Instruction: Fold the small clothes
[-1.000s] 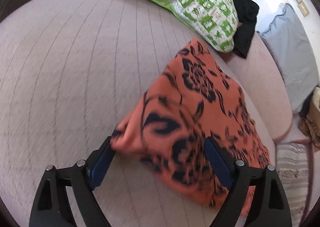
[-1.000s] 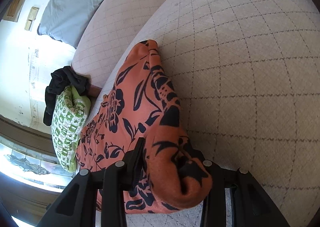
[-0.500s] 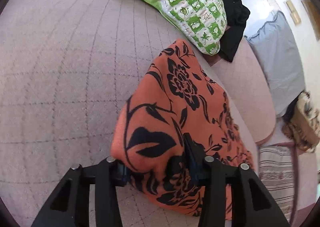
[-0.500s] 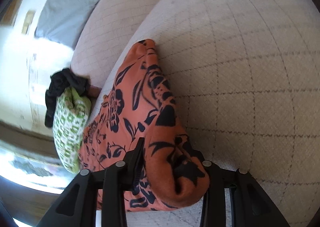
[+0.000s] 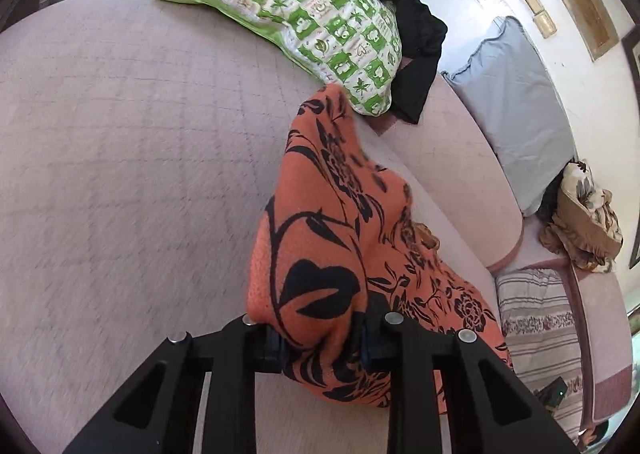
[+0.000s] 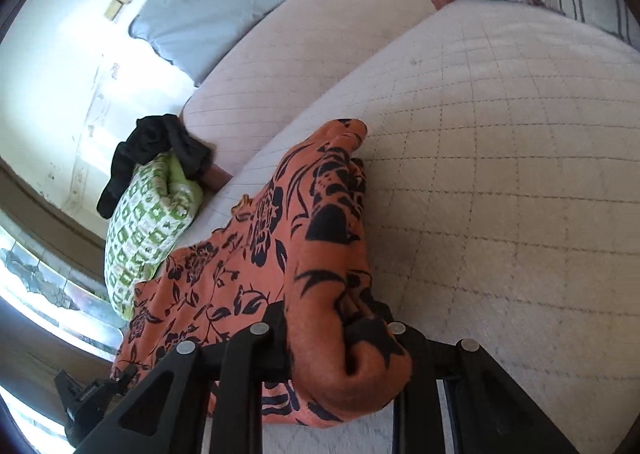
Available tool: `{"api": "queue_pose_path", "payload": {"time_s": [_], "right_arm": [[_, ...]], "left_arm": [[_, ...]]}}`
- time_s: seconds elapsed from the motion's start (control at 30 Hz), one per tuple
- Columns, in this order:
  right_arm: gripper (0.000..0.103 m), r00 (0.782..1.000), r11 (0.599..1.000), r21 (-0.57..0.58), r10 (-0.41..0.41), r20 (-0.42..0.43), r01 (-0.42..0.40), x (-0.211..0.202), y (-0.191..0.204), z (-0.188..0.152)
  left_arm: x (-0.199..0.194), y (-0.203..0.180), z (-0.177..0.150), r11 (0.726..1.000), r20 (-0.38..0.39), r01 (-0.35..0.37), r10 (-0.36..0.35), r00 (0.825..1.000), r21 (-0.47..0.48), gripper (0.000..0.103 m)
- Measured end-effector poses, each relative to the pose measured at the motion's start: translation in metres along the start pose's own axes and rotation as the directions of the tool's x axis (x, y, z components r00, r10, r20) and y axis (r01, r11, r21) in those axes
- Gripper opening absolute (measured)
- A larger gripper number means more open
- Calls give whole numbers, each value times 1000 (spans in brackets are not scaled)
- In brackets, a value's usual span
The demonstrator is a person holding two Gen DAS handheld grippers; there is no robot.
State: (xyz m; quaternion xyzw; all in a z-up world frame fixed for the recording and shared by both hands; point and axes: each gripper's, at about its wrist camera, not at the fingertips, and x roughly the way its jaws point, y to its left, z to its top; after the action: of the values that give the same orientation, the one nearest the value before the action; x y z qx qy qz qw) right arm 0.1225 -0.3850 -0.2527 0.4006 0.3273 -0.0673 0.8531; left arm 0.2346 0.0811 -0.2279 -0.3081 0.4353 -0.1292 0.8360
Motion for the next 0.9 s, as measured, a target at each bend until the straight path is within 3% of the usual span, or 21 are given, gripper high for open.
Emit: {"api": "queue_pose_path", "payload": {"time_s": [0.33, 0.57, 0.67, 0.77, 0.8, 0.9], "right_arm": [[24, 996, 998, 63, 7, -94, -2, -53, -25, -47], [24, 993, 999, 50, -14, -113, 20, -66, -33, -63], [31, 982, 996, 43, -75, -171, 84, -59, -37, -64], [59, 979, 988, 113, -84, -184, 105, -72, -48, -55], [72, 986, 984, 132, -102, -134, 120, -87, -54, -48], [72, 991, 982, 132, -135, -6, 135, -126, -60, -33]], "left_arm": [[-58, 39, -67, 997, -64, -80, 80, 995, 2, 26], [-72, 45, -82, 994, -67, -104, 107, 992, 39, 28], [-76, 41, -80, 990, -72, -138, 141, 987, 40, 33], [-97, 37, -78, 974, -44, -212, 216, 975, 78, 38], [-108, 38, -77, 973, -33, -218, 221, 975, 79, 38], [-143, 37, -70, 963, 44, -250, 246, 968, 100, 41]]}}
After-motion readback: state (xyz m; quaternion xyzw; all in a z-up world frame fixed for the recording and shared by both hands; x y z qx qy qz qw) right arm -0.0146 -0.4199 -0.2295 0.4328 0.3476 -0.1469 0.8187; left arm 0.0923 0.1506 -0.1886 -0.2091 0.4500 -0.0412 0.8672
